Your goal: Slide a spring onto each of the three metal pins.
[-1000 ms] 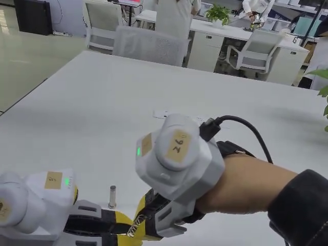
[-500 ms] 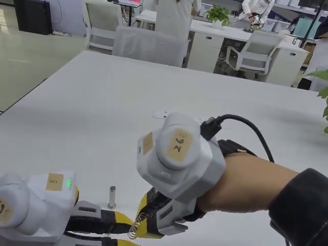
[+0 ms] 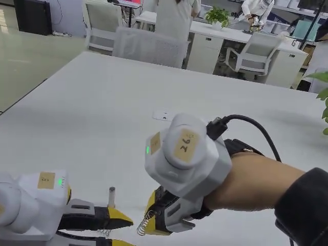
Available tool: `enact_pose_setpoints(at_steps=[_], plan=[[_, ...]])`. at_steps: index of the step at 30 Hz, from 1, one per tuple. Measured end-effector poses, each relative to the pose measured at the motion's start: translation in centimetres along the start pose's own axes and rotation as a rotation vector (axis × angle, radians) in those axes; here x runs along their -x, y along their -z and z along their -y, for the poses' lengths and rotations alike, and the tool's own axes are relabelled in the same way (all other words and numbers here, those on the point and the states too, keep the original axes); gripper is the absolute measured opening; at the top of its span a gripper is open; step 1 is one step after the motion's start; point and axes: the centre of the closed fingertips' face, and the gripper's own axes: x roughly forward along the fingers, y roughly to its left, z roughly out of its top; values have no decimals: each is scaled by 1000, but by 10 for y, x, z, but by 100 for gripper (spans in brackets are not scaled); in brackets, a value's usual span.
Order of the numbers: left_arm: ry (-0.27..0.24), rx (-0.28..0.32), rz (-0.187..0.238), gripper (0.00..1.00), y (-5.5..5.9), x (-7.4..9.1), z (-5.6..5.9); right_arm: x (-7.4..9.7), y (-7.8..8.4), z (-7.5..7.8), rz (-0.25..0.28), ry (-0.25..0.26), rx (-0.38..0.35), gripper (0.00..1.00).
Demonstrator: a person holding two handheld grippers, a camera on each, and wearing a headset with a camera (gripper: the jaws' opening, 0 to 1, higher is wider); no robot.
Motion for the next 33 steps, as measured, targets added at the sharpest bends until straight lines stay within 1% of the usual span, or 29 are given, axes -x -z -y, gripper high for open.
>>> enact_pose_setpoints(at_steps=[4, 9, 13, 20, 25, 28, 33], plan=[[-14, 5, 2, 22, 1, 4, -1, 1, 3, 1, -6, 3, -5, 8], [-39, 21, 5, 26, 6, 11, -5, 2, 6, 3, -14, 9, -13, 8], [-58, 33, 9, 29, 8, 15, -7, 3, 8, 5, -18, 14, -17, 8], [-104, 50, 22, 33, 10, 27, -15, 4, 13, 8, -27, 20, -25, 8], [-137, 63, 22, 35, 14, 35, -21, 7, 15, 11, -28, 27, -31, 8], [-156, 74, 29, 36, 16, 40, -24, 8, 17, 12, -29, 29, -36, 8], [-182, 86, 35, 38, 16, 46, -29, 9, 19, 14, -34, 34, -40, 8]])
